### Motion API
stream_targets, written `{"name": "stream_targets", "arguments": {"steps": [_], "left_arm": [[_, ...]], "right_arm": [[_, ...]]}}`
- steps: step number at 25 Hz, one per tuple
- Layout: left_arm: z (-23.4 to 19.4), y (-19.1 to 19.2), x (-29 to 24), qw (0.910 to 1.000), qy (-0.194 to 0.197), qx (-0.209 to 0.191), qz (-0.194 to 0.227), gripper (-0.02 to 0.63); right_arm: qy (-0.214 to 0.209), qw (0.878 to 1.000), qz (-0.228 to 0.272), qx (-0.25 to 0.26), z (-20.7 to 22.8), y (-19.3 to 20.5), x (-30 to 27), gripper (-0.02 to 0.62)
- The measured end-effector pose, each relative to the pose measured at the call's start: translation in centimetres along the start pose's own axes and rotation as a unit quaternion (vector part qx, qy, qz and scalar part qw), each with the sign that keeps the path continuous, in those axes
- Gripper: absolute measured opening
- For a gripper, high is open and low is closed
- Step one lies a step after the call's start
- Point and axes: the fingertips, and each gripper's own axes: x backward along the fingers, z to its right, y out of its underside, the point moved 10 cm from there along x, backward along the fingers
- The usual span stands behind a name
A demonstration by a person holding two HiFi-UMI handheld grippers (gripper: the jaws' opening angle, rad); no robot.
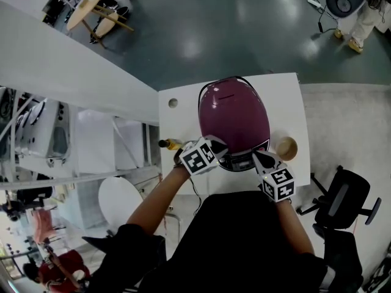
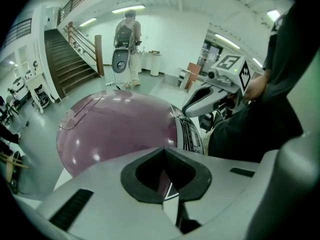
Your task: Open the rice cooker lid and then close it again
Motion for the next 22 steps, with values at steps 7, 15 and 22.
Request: {"name": "stream_targets", "arguments": {"steps": [7,15,22], "left_arm": [[0.85,-0.57,-0.46,0.9993,-0.026,-0.021,-0.013,0.002],[0.67,-0.56,-0.53,0.9996,-0.017,-0.002,-0.022,0.002],[0.73,-0.67,-0.64,0.9994,-0.015,-0.001,-0.031,0.002]], "right_arm": [[-0.001,1.000,-0.007,-0.003,0.71,0.34,-0.17,0.000],[-0.005,1.000,-0.009,-0.003,0.64,0.19,-0.31,0.000],[-0.006,1.000,-0.010,-0.002,0.60,0.37,-0.11,0.000]]}}
